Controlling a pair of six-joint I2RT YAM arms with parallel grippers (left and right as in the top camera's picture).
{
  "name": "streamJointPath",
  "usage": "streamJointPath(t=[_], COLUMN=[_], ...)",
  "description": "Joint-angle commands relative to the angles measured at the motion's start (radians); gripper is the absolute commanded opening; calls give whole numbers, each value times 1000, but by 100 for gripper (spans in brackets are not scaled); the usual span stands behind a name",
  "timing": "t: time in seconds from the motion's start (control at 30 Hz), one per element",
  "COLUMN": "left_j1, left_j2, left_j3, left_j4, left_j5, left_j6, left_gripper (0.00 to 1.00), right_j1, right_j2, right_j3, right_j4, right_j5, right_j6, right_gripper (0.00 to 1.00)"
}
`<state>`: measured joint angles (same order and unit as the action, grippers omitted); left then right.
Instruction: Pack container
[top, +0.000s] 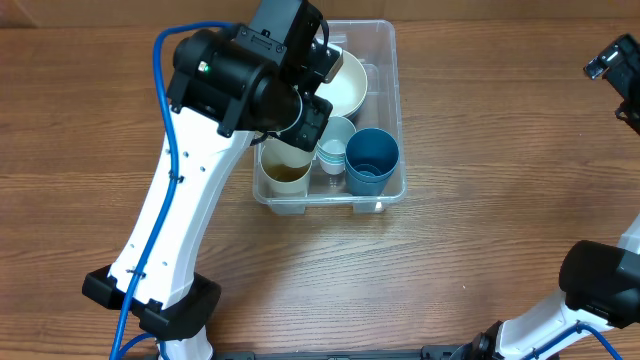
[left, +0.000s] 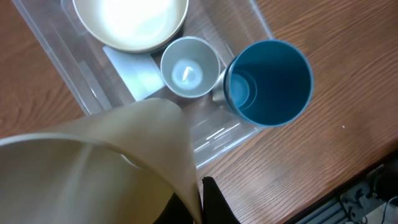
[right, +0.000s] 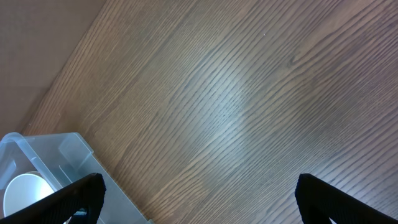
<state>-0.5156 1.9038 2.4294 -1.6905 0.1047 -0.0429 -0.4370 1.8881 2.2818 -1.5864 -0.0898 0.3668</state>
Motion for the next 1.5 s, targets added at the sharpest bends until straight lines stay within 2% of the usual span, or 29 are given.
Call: streamJointPath(t=[0.0, 0.3, 0.43, 0.47, 0.57, 0.8, 0.93, 0.97, 1.0, 1.03, 1.13, 1.23, 1.27, 1.37, 1.47], left_j1=[-4, -4, -4, -4, -4, -4, -4, -4, -4, -4, -4, -4, -4, -4, -4], left_j2=[-12, -13, -13, -13, -13, -13, -68, -110, -153, -191, -351, -448, -464, -529, -652], left_j3=[-32, -102, -145, -149, -152, -151, -135, -135, -135, -135, -135, -135, -135, -136, -137], left_j4=[1, 1, 1, 1, 1, 1, 1, 4, 8, 11, 18, 15, 5, 1, 1], left_j5=[-11, -13, -57, -63, -70, -82, -184, -221, -245, -262, -344, -320, -322, -340, -430], left_j6=[-14, -14, -25, -25, -24, -25, -113, -145, -168, -183, -286, -286, -283, -140, -144], left_gripper=[4, 4, 4, 8, 38, 41, 51, 59, 76, 100, 100, 100, 100, 100, 100], right_j1=[2, 2, 2, 2, 2, 2, 2, 2, 2, 2, 2, 2, 2, 2, 2], right_j2=[-13, -13, -14, -14, -13, -14, -14, -13, -14, -14, -14, -14, -14, -13, -14], right_j3=[21, 21, 21, 21, 21, 21, 21, 21, 21, 21, 21, 21, 21, 21, 21], right_j4=[5, 5, 6, 5, 5, 5, 5, 5, 5, 5, 5, 5, 5, 5, 5], right_j5=[-1, -1, -2, -1, -2, -1, -2, -2, -2, -2, -2, -1, -1, -2, -2], right_j6=[8, 8, 8, 8, 8, 8, 8, 8, 8, 8, 8, 8, 8, 8, 8], right_gripper=[100, 100, 100, 100, 100, 100, 100, 100, 100, 100, 100, 100, 100, 100, 100])
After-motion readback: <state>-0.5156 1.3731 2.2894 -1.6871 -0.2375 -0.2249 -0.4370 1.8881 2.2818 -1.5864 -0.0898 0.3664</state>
